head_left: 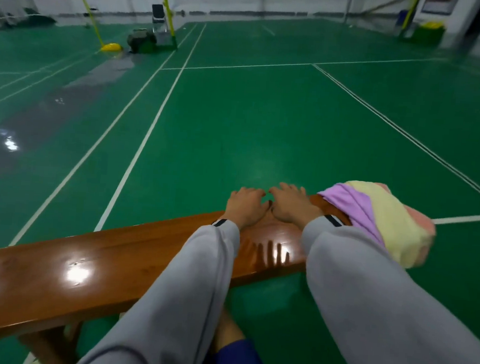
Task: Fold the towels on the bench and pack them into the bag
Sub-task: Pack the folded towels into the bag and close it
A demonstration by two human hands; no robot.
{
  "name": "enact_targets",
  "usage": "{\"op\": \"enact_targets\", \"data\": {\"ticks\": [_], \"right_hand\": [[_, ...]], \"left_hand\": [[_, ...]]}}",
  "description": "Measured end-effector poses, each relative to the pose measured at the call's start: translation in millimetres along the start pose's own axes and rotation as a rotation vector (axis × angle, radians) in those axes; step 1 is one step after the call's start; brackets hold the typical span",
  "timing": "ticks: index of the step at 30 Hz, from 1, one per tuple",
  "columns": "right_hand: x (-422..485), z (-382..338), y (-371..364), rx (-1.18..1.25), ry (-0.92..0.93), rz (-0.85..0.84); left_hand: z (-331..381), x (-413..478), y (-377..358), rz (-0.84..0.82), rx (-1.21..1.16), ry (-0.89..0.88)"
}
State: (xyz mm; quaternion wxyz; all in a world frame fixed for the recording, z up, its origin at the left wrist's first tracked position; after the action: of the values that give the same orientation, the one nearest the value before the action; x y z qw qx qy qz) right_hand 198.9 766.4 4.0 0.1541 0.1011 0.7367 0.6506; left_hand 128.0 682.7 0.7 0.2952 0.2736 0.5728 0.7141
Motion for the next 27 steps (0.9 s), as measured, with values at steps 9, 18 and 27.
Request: {"op": "enact_targets", "data": {"ticks": [9,18,27], "right_hand": [[-51.2,133.7,-20.7,0.073,-0.221,-0.011],[-101.2,242.4,-75.4,0.146,-0.601,-0.085],[-84.7,287.3,-92.5,0.035,-0.506,0.020]], "left_hand": [[115.4,10.2,-49.3,-0.187,-0.332,-0.033],[205.4,4.1,-82.3,-0.267,-0.235,-0.176],[255.2,45.0,-121.3,-0.341,-0.281,-0.228]]}}
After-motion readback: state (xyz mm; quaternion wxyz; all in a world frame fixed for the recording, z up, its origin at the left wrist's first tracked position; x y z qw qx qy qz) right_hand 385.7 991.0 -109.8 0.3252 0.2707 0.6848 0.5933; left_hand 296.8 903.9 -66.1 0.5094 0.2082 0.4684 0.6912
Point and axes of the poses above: each hand's wrist, its own x-axis towards the middle knuckle, its own y-axis out of the back of the hand, z = x × y, the point moved 8 cm from there along x, towards the middle knuckle, and after that the axes turned 8 degrees about y, right-handed, at the moved point
